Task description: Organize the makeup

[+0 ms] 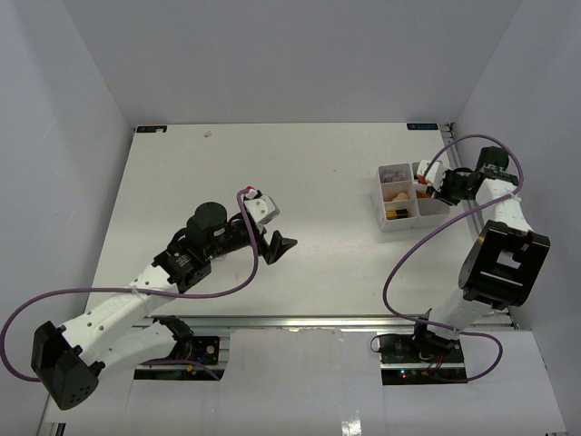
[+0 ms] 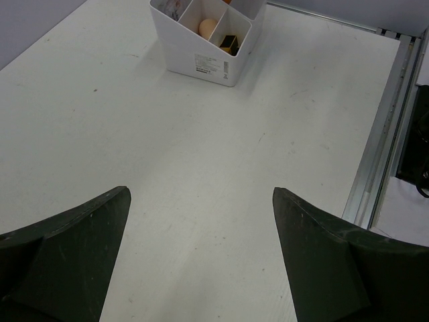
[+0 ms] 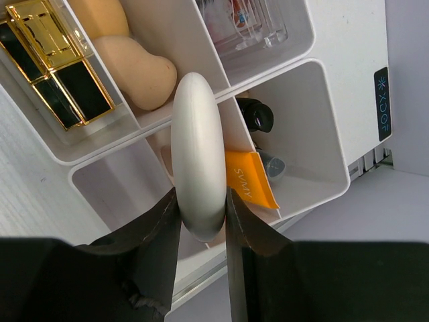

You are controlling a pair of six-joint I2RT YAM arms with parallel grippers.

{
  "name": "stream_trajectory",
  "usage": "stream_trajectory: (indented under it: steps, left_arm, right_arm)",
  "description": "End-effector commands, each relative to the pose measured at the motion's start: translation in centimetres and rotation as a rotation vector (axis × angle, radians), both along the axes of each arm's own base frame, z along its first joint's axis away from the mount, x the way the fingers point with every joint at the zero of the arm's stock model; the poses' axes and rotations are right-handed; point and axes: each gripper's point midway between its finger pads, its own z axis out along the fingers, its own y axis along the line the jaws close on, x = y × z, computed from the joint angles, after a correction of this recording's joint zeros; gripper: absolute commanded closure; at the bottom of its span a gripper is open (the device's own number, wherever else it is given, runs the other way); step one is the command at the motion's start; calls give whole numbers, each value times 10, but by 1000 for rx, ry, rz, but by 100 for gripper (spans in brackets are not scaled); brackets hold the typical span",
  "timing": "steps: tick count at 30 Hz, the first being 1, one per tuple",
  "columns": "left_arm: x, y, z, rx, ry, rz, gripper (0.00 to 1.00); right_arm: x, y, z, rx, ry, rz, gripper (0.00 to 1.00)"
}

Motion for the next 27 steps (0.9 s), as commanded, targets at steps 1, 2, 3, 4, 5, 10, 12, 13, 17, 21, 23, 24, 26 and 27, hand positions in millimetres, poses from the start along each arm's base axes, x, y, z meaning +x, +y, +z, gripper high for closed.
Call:
stream_trajectory:
  steps: [1, 2, 3, 4, 5, 10, 12, 13, 17, 21, 23, 24, 26, 27]
  left_arm:
    - [0, 1, -5, 10, 3, 1, 2]
    - [0, 1, -5, 11, 3, 1, 2]
    - [0, 1, -5, 11, 4, 1, 2]
    - [0, 1, -6, 11, 4, 1, 2]
    - [0, 1, -6, 13, 3, 2, 2]
    - [0, 1, -7, 17, 7, 3, 2]
    - [1, 1, -7, 17, 6, 7, 2]
    - [1, 1, -8, 17, 6, 7, 2]
    - [2, 1, -9, 21, 8, 9, 2]
    - [7, 5, -10, 21, 13, 41, 2]
    - [10, 6, -13, 18, 27, 57, 2]
    - [14, 7, -15, 17, 43, 74, 2]
    - [23, 11, -19, 11, 78, 120, 2]
    - [28, 14, -22, 9, 95, 145, 2]
  right_arm:
    - [10, 0, 16, -17, -42, 33, 66]
    - [11, -1, 15, -18, -41, 31, 63]
    - [12, -1, 15, -19, -41, 28, 60]
    - [13, -2, 16, -21, -43, 26, 59]
    - [14, -3, 16, -21, -42, 22, 55]
    - [18, -6, 20, -20, -57, 1, 44]
    - [19, -6, 23, -18, -69, -9, 42]
    - [20, -6, 24, -19, -75, -10, 42]
    - [18, -5, 28, -1, -79, -23, 43]
    - [2, 13, 50, 91, -99, -20, 43]
    - [-11, 29, 63, 172, -95, -15, 41]
    - [-21, 39, 71, 230, -78, -13, 40]
    - [-43, 61, 83, 343, -24, -7, 40]
    - [-53, 76, 88, 396, 2, 20, 39]
